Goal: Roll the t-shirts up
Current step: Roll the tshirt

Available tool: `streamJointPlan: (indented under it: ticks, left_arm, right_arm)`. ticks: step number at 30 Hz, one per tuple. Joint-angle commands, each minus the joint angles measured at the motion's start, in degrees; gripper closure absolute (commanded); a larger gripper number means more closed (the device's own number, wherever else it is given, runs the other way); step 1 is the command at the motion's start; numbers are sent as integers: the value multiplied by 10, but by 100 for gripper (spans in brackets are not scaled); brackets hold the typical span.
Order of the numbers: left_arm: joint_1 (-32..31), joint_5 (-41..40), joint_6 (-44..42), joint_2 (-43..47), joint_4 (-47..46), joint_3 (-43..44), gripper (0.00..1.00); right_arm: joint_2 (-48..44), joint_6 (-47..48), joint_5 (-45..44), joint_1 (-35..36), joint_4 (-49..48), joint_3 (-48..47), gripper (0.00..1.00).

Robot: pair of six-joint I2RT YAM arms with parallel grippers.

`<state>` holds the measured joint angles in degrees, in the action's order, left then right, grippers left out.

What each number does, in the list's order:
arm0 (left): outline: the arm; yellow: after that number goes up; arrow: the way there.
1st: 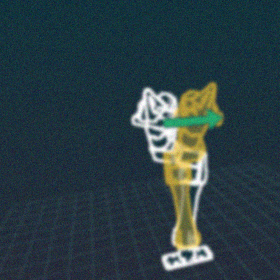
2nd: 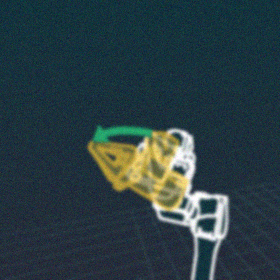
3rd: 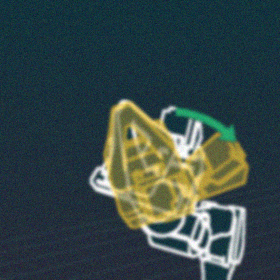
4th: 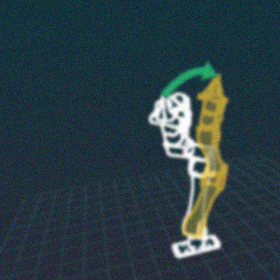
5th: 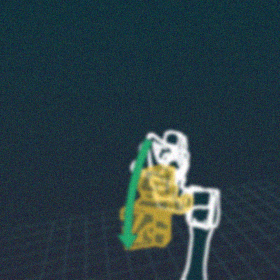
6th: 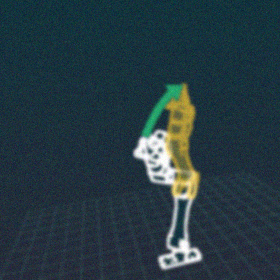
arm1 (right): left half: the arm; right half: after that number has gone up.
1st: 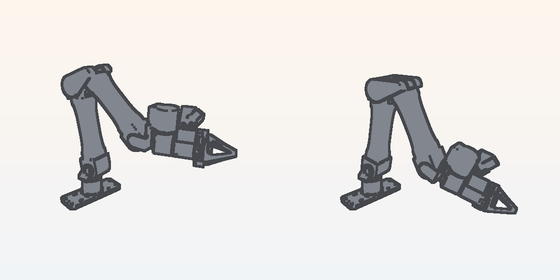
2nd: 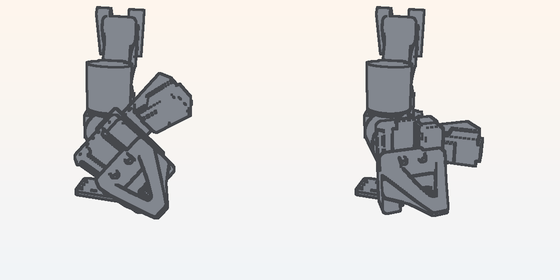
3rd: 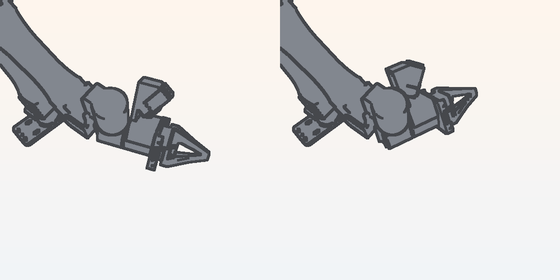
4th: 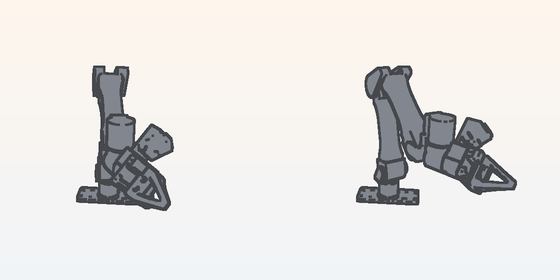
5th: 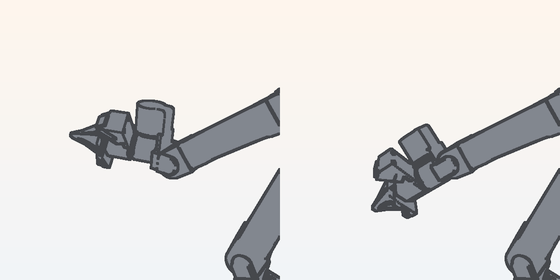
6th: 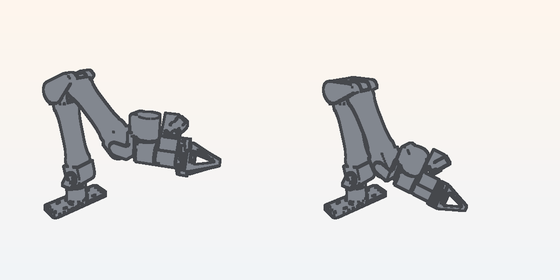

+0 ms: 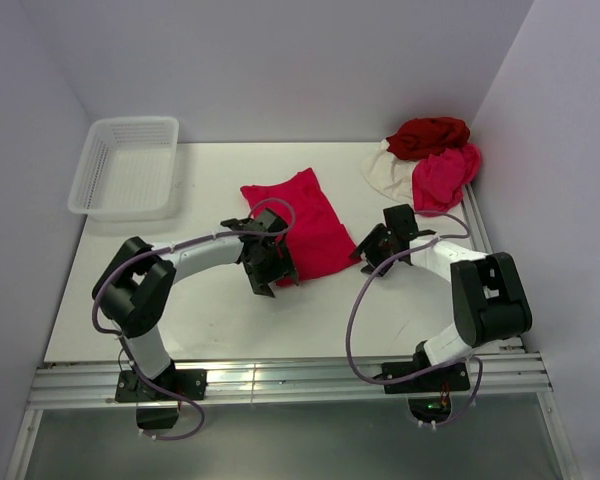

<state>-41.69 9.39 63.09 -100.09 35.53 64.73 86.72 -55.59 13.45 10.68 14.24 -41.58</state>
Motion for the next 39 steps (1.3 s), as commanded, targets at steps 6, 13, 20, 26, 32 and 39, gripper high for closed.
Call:
streamJointPlan:
  ticks: [6, 13, 20, 26, 32, 39]
  left_arm:
    - [-3, -5, 10, -52, -21, 33, 29]
    - [23, -49, -22, -87, 7, 47, 49]
    - [82, -89, -72, -56, 23, 18, 58]
    - [155, -124, -130, 3, 51, -11, 57]
    - [223, -153, -177, 54, 102, 16, 35]
    - [239, -48, -136, 139, 64, -39, 32]
  right_arm:
    - [50, 14, 0, -6, -17, -36, 57]
    - [57, 22, 25, -5, -33, -4, 100]
    - [-16, -28, 25, 99, -45, 62, 100]
    - [-53, -108, 26, 283, -28, 42, 100]
    - [-47, -77, 41, 371, 48, -50, 58]
    - [-50, 36, 26, 369, 97, -135, 54]
